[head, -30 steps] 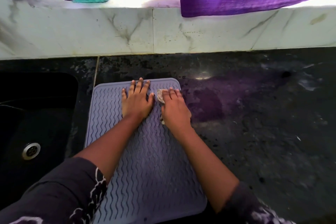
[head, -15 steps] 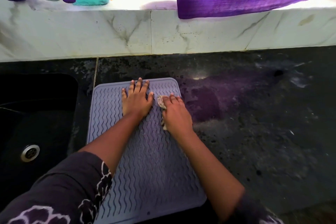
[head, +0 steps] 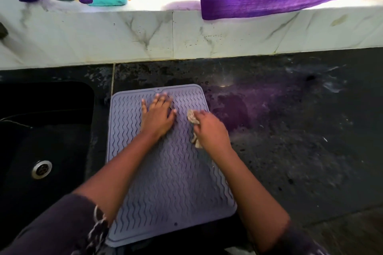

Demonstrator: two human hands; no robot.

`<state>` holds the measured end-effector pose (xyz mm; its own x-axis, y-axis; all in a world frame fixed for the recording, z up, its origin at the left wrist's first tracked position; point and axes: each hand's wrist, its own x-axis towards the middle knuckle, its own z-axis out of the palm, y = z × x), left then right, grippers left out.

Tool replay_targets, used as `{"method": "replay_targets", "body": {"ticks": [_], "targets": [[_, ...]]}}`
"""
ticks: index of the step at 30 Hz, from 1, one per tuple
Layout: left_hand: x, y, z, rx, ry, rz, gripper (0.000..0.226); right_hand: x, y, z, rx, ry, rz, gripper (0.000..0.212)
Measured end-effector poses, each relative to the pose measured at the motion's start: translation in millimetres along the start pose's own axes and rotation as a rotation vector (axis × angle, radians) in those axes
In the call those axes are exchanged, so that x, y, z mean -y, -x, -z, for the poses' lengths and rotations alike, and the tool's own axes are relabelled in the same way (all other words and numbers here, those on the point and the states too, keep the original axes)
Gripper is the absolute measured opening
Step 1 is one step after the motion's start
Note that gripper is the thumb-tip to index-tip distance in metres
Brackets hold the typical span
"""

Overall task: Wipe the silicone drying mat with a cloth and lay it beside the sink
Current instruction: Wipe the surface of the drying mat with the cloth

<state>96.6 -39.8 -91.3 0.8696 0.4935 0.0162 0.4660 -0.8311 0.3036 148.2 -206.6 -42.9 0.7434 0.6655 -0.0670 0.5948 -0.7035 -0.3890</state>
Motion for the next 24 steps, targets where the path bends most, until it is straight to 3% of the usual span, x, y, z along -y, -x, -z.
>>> {"method": "replay_targets", "body": {"ticks": [4,8,14,18,24], "targets": [[-12,60,-14,0.1,-0.063,0.068,0.06,-2,-15,-24,0.041,0.11,0.042,0.05],[-19,75,-21,0.078,-0.092,0.092,0.058,-7,-6,-26,0.015,0.095,0.054,0.05],[-17,75,-27,0.03,-0.098,0.08,0.059,-7,92,-33,0.082,0.185,0.009,0.052],[-17,76,-27,0.023,-0.084,0.067,0.059,1,49,-8,0.016,0.137,-0.049,0.036],[-17,75,-28,0.012,-0.087,0.068,0.06,4,46,-31,0.041,0.134,-0.042,0.05]]}}
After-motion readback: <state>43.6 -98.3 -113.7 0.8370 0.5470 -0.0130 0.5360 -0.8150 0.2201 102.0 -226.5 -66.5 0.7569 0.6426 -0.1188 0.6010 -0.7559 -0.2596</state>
